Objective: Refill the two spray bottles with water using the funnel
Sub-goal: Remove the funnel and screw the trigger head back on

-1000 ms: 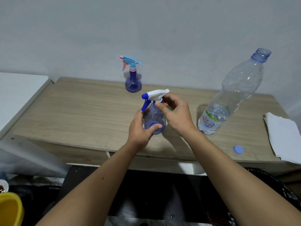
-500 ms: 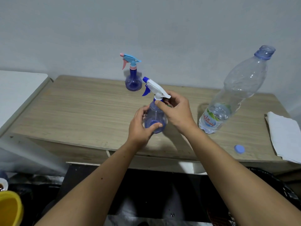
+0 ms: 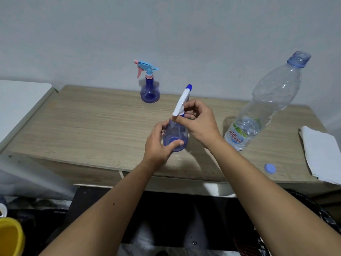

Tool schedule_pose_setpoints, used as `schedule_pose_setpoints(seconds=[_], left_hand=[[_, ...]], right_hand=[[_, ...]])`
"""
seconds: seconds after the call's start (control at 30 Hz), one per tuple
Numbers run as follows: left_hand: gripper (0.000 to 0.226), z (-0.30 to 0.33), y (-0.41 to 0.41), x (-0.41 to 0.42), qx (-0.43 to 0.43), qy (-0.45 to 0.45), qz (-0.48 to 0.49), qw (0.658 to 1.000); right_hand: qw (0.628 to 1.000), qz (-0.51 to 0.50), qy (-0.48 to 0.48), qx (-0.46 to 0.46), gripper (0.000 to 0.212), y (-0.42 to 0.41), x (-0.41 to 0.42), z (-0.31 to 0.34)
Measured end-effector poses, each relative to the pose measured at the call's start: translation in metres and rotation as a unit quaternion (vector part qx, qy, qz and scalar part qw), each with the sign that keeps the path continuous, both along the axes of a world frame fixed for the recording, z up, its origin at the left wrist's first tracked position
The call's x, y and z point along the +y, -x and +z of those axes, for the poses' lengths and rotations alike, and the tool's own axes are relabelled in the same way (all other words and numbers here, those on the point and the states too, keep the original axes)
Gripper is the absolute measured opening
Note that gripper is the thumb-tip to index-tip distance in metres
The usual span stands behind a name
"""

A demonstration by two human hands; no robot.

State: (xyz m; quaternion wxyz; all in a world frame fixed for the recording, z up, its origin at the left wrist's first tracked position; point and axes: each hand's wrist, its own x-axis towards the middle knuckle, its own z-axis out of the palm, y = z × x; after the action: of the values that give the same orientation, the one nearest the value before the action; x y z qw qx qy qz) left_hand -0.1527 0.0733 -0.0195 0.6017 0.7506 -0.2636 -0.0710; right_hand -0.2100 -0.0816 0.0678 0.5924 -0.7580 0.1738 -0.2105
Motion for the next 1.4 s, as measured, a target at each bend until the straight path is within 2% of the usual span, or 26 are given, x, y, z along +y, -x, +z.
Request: schedule_pose_setpoints(seconds=[0.1, 0.3, 0.47, 0.63, 0.83, 1.0, 1.13, 1.4], left_hand=[[0.067, 0.000, -0.001, 0.000, 0.004, 0.000, 0.001, 1.000], [0.065, -0.001, -0.002, 0.000, -0.001, 0.001, -0.002, 1.000], [0.068, -0.001, -0.003, 0.001, -0.009, -0.002, -0.011, 1.000], [0.067, -0.002, -0.003, 0.000, -0.001, 0.002, -0.007, 1.000], [0.068, -0.001, -0.002, -0.002, -0.003, 0.001, -0.010, 1.000], [0.067, -0.002, -0.002, -0.001, -0.003, 0.002, -0.010, 1.000], [0.068, -0.001, -0.002, -0.002, -0.005, -0.002, -0.007, 1.000], [0.067, -0.004, -0.005, -0.001, 0.001, -0.004, -0.003, 1.000]], right_hand=[[1.000, 0.003, 0.002, 0.011, 0.045, -0.001, -0.002, 0.001], [1.000, 0.022, 0.004, 0.018, 0.031, 0.001, -0.008, 0.001], [1.000, 0.013, -0.004, 0.029, 0.047, -0.004, -0.008, 0.005], [0.998, 0.046, 0.014, 0.031, 0.031, -0.001, -0.012, 0.003], [0.999, 0.024, 0.000, 0.034, 0.045, -0.001, -0.010, 0.006], [0.999, 0.023, 0.000, 0.029, 0.033, 0.003, -0.011, 0.005], [1.000, 0.005, 0.010, 0.029, 0.040, 0.001, -0.007, 0.006], [0.999, -0.001, -0.010, 0.031, 0.033, 0.000, -0.008, 0.007]])
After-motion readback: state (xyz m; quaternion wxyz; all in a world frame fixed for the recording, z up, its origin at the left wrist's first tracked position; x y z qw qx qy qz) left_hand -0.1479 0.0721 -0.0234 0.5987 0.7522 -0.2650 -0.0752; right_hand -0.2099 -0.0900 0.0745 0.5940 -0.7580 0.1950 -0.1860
